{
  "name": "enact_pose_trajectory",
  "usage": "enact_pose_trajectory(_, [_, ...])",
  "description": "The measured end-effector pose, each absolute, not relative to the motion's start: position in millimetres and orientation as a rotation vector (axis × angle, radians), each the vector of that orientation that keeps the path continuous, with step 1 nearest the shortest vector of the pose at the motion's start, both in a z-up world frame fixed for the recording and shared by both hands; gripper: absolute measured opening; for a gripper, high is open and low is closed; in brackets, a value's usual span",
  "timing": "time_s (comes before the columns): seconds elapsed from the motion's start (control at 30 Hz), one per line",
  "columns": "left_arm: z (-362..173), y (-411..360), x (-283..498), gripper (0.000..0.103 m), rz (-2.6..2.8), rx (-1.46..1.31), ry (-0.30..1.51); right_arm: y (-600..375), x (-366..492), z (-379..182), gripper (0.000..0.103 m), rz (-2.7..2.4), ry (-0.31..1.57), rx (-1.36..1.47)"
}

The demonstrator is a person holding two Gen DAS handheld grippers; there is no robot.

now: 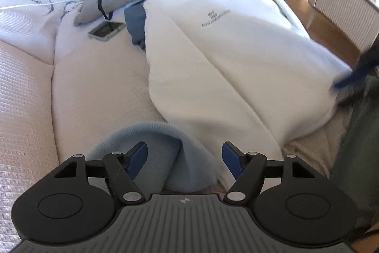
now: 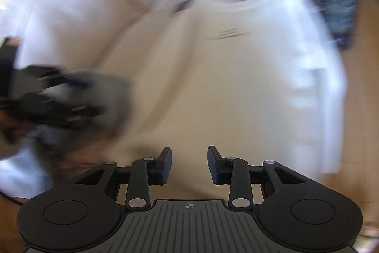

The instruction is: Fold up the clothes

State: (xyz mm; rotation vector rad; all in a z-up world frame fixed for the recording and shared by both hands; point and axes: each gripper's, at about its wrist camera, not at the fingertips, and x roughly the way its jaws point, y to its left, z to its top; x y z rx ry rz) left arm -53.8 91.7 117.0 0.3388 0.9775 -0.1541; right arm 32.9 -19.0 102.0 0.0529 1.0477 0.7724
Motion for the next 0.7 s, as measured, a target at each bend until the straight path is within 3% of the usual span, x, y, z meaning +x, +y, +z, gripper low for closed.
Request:
enact_pose_trajectory(0.37, [120,93,-57,0.072,-0.143,0.335,0.931,60,42,43,0.032,0.879,1.229,0.114])
enact_pose_trajectory(0.43, [120,94,-55,0.072,-0.143,0.322,0.932,64,42,36,0.017,0.878,1.246,0.082])
enact_pose_trajectory(0.5, [121,95,-51,0.072,-0.127,0.314,0.93,65,40,38,0.007,0.874,1.239,0.054])
enact_pose_trajectory(0.63, [133,96,-47,0.075,-0.101,0.35,0.889,56,34,78,0.005,0.91,1.137,-0.036])
enact_pose_trajectory(0.7, [142,95,-43,0.081,-0.092,0.367,0.86,44,41,110,0.005,0.91,1.076,-0.077])
